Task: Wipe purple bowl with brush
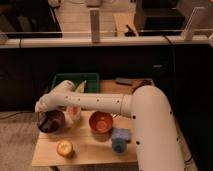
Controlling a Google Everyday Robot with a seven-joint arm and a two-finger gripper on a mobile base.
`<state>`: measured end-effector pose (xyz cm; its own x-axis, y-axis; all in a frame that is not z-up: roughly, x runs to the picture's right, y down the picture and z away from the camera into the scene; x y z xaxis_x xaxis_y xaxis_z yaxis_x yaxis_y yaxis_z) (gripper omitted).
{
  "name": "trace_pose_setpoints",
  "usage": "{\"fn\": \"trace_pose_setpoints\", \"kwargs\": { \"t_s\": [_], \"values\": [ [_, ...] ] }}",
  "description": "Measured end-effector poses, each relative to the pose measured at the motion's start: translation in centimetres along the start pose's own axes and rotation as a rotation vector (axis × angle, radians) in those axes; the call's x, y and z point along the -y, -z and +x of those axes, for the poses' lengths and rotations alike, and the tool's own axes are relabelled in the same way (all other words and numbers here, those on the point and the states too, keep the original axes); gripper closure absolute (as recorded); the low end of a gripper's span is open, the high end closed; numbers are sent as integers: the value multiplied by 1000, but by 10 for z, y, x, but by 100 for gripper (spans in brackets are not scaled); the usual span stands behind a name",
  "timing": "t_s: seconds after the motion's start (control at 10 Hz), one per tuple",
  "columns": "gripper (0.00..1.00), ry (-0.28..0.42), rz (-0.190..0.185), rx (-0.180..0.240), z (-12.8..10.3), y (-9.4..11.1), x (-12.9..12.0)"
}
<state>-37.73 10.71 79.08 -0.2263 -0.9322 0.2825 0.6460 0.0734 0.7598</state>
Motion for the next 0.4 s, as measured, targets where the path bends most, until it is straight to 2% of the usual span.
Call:
{"fn": "trace_pose_setpoints", "kwargs": {
  "t_s": [0.2, 0.4],
  "values": [
    [100, 3, 0, 30, -12, 0, 2],
    [100, -8, -17, 50, -23, 6, -8]
  ]
}}
